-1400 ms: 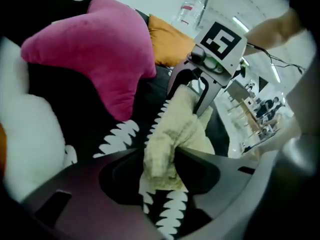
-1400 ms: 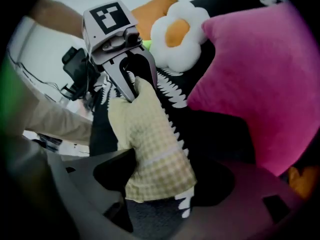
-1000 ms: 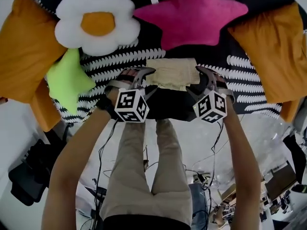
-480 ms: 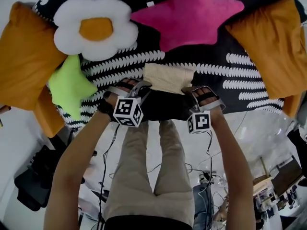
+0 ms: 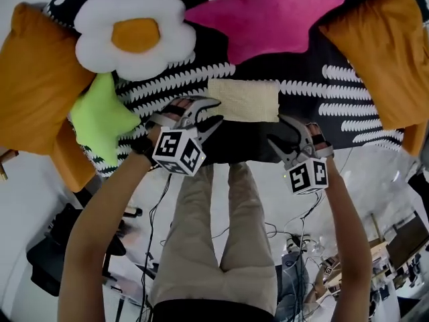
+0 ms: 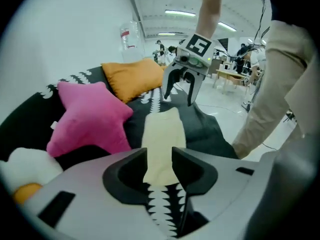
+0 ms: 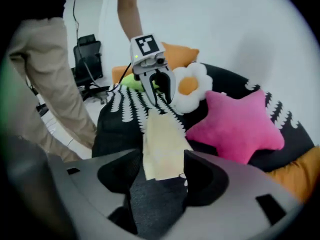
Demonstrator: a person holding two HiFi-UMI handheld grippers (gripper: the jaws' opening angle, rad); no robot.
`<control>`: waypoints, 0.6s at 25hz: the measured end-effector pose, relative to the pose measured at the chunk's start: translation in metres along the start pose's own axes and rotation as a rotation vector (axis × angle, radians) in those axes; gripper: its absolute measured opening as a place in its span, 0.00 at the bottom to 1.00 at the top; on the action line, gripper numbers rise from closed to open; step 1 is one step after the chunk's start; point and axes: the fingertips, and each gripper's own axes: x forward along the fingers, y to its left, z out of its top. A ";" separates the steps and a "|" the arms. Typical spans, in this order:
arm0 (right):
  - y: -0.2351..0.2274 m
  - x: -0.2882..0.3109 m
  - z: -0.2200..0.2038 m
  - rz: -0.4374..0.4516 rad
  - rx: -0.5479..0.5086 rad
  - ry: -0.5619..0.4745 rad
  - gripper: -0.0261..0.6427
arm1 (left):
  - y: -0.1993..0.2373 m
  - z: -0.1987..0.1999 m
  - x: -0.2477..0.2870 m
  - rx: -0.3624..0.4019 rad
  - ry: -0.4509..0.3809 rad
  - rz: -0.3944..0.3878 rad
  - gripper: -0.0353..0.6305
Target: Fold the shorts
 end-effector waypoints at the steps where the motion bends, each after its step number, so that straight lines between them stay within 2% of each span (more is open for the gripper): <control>1: -0.017 0.002 0.006 -0.030 0.017 -0.008 0.47 | 0.017 0.002 0.003 0.006 0.006 0.023 0.30; 3: -0.038 0.020 0.011 -0.039 0.031 0.006 0.46 | 0.034 -0.005 0.018 0.029 0.053 0.023 0.31; 4: -0.042 0.034 0.011 -0.017 0.031 0.023 0.46 | 0.034 -0.012 0.028 0.038 0.087 0.002 0.35; 6: -0.038 0.064 0.007 0.064 -0.006 0.079 0.46 | 0.022 -0.032 0.046 0.055 0.153 -0.071 0.40; 7: -0.032 0.077 0.003 0.110 -0.038 0.113 0.47 | 0.013 -0.042 0.054 0.062 0.179 -0.111 0.46; 9: -0.020 0.094 -0.006 0.182 -0.099 0.173 0.52 | 0.000 -0.056 0.062 0.068 0.207 -0.160 0.50; 11: -0.014 0.105 -0.015 0.204 -0.149 0.205 0.52 | -0.003 -0.064 0.070 0.081 0.212 -0.162 0.51; 15: 0.000 0.128 -0.031 0.172 -0.221 0.222 0.52 | -0.013 -0.080 0.092 0.132 0.201 -0.126 0.50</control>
